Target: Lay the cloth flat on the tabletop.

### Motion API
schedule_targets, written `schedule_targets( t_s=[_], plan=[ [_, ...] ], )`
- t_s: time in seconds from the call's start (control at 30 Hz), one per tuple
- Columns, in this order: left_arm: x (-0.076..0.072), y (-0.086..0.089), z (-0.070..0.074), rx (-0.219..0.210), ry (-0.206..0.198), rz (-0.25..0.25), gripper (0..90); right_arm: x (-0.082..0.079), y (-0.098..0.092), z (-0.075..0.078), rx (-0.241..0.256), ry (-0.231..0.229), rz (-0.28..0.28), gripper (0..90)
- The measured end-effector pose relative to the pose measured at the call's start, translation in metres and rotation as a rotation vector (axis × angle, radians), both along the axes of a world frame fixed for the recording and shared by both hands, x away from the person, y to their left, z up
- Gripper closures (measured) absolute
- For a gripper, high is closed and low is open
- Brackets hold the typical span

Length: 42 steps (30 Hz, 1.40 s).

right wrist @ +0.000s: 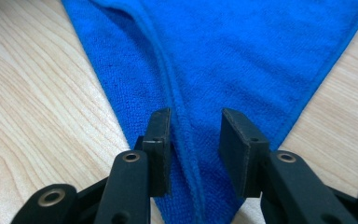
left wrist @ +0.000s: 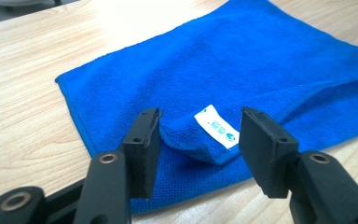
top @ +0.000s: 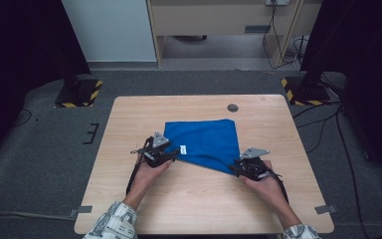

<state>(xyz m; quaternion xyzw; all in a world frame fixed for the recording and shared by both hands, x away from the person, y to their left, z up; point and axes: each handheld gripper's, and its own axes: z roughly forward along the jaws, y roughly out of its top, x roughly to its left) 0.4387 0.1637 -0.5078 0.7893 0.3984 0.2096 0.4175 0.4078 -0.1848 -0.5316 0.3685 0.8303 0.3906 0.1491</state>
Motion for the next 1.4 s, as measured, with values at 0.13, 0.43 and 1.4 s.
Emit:
schedule_targets(
  t_s=[0.13, 0.43, 1.4],
  plan=[
    [0.008, -0.001, -0.012, 0.032, 0.015, 0.023, 49.3, 0.0, 0.0, 0.0, -0.002, 0.003, 0.001, 63.7],
    [0.012, -0.007, -0.019, 0.09, 0.07, -0.02, 82.9, 0.0, 0.0, -0.001, -0.005, 0.003, 0.002, 63.9],
    [-0.045, 0.033, 0.01, 0.034, 0.088, -0.101, 90.0, -0.013, -0.021, 0.021, 0.042, -0.065, -0.046, 63.5]
  ],
)
